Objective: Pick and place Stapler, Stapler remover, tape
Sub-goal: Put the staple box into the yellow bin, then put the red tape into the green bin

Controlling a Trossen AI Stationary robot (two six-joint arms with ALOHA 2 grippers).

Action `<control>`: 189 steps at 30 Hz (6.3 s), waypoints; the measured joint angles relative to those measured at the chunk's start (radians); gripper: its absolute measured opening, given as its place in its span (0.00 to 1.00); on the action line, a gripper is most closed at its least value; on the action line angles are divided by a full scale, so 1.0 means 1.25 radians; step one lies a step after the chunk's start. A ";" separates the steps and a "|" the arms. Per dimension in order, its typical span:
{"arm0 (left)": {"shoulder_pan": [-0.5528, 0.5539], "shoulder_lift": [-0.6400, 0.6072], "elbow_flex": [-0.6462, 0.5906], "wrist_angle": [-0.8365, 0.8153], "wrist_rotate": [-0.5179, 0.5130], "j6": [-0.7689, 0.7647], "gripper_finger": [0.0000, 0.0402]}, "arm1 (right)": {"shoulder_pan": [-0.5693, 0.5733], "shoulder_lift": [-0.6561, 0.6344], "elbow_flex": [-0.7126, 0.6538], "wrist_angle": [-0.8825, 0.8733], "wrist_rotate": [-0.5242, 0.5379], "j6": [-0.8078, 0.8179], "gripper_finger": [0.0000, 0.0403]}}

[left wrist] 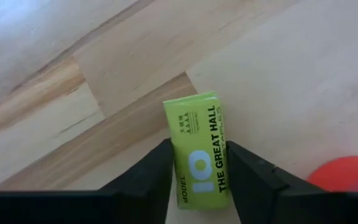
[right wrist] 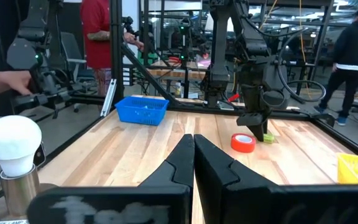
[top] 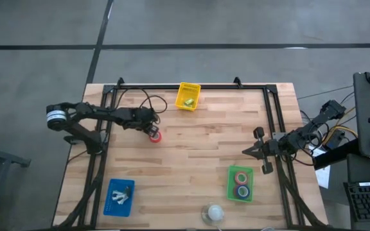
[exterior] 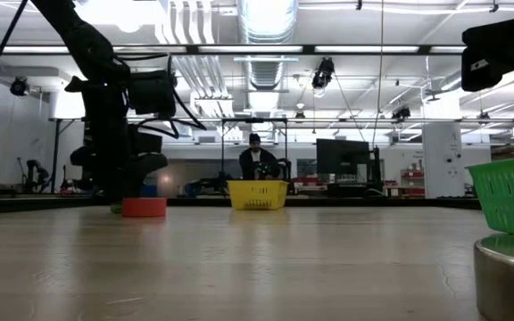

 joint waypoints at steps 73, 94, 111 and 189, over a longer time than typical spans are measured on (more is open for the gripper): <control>0.078 0.341 0.482 0.286 0.080 0.283 0.44 | 0.000 0.000 0.000 0.000 0.000 -0.001 0.02; 0.016 0.111 0.434 -0.139 0.197 0.283 0.54 | 0.000 0.000 0.000 0.000 0.000 0.000 0.02; -0.036 -0.079 0.111 -0.123 0.190 0.156 0.54 | 0.000 0.000 0.000 0.000 0.000 -0.001 0.02; -0.232 -0.023 0.091 0.649 -0.097 0.156 0.13 | -0.024 0.128 0.000 0.295 0.312 0.374 0.42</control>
